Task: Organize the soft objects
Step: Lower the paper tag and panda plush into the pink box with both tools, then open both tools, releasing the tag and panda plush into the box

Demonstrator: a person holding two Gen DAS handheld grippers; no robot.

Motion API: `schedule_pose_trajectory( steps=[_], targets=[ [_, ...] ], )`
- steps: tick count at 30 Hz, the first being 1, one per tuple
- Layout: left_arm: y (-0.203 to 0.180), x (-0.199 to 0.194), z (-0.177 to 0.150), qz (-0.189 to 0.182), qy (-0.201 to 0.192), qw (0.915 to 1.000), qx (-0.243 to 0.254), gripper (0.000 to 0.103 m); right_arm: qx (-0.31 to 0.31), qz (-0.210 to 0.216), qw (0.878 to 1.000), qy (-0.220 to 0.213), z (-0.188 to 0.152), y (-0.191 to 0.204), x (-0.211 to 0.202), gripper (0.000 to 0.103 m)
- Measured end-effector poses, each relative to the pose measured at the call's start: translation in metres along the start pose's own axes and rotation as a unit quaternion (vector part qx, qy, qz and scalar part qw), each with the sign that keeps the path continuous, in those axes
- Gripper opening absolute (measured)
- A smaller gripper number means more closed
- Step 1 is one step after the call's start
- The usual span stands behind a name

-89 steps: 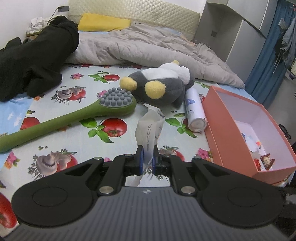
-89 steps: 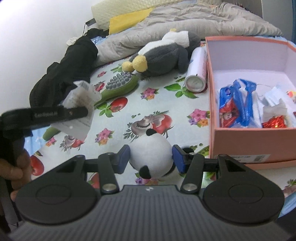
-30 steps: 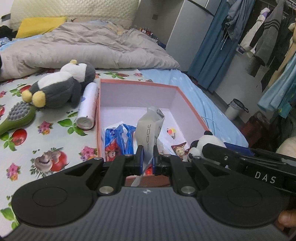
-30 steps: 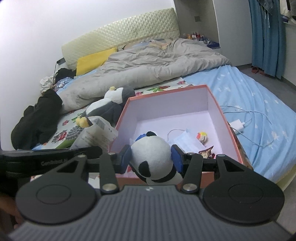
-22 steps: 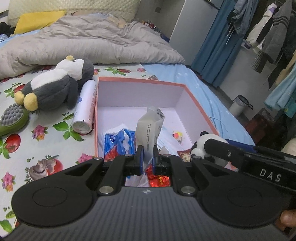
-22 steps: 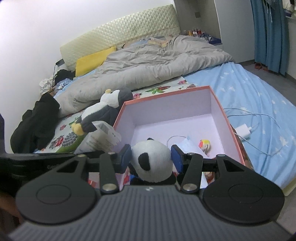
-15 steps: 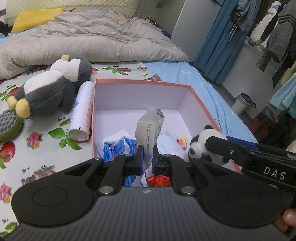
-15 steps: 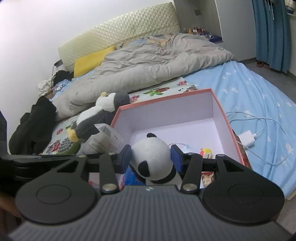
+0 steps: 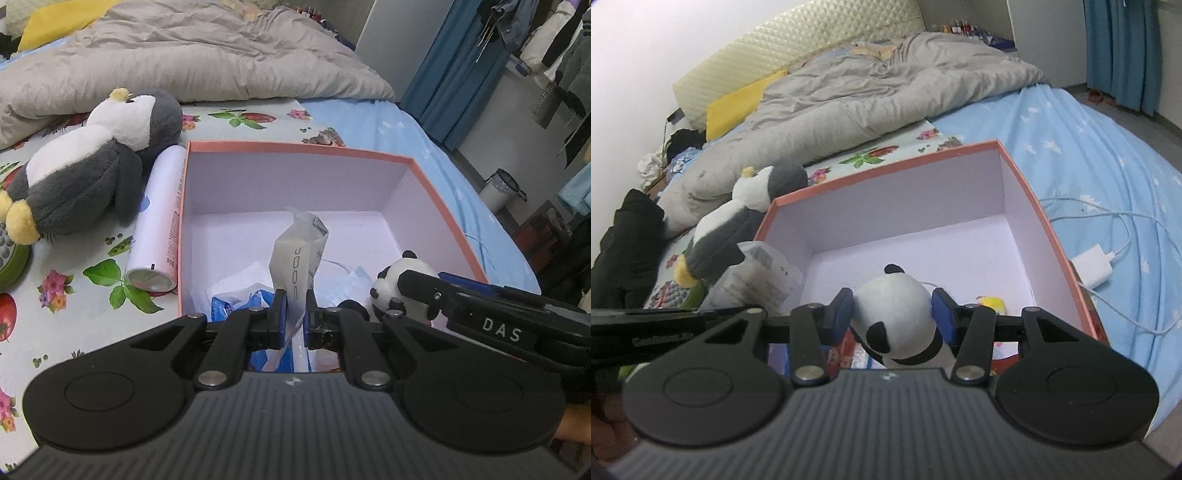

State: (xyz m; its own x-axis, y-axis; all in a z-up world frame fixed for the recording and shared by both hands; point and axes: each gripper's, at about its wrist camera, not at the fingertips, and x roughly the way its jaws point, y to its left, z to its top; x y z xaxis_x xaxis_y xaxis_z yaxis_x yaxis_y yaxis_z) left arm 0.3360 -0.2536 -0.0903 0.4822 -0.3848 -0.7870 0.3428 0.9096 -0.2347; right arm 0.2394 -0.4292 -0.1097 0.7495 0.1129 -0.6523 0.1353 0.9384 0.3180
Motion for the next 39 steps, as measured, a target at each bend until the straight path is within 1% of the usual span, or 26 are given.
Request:
schedule_pose_trajectory(
  steps=[2,3,4,5,6,8,9,16,23,28,32,35,39],
  targets=[
    [0.0,0.0,0.001,0.001,0.001,1.0,0.0,0.011,0.001,-0.001,1.0,-0.001,0.0,0.0,0.001,0.053],
    [0.001,0.0,0.002,0.003,0.0,1.0,-0.001,0.013,0.003,-0.002,1.0,0.0,0.001,-0.001,0.002,0.054],
    [0.001,0.0,0.002,0.006,0.003,1.0,-0.001,0.015,0.006,-0.001,1.0,0.003,0.001,-0.002,0.002,0.058],
    [0.001,-0.001,0.002,0.008,0.002,1.0,0.001,0.018,0.01,-0.001,1.0,0.006,0.002,-0.003,0.003,0.065],
    [0.001,-0.004,0.002,0.01,-0.002,0.9999,0.003,0.024,0.013,-0.001,1.0,0.008,0.002,-0.004,0.002,0.065],
    [0.0,-0.01,0.002,0.01,-0.009,0.9999,0.002,0.031,0.008,-0.005,1.0,0.007,0.003,-0.002,-0.003,0.065],
    [0.0,-0.014,0.002,0.009,-0.013,0.9999,0.002,0.033,0.007,-0.004,1.0,0.004,0.003,-0.001,-0.006,0.064],
    [-0.01,-0.057,-0.001,0.0,-0.046,0.9989,0.011,0.035,0.008,-0.004,1.0,-0.026,0.003,0.006,-0.044,0.064],
    [-0.022,-0.116,-0.013,-0.014,-0.091,0.9956,0.016,0.037,0.0,0.002,0.998,-0.066,-0.002,0.022,-0.096,0.064],
    [-0.03,-0.155,-0.029,-0.024,-0.109,0.9936,0.02,0.038,-0.006,0.013,0.996,-0.083,-0.012,0.035,-0.134,0.064],
    [-0.034,-0.185,-0.043,-0.028,-0.121,0.9919,0.028,0.038,-0.014,0.013,0.995,-0.099,-0.021,0.045,-0.165,0.064],
    [-0.035,-0.204,-0.052,-0.03,-0.13,0.9906,0.03,0.04,-0.023,0.009,0.993,-0.113,-0.028,0.052,-0.184,0.064],
    [-0.04,-0.226,-0.07,-0.038,-0.137,0.9891,0.037,0.04,-0.026,0.012,0.992,-0.121,-0.04,0.056,-0.203,0.064]
  ],
)
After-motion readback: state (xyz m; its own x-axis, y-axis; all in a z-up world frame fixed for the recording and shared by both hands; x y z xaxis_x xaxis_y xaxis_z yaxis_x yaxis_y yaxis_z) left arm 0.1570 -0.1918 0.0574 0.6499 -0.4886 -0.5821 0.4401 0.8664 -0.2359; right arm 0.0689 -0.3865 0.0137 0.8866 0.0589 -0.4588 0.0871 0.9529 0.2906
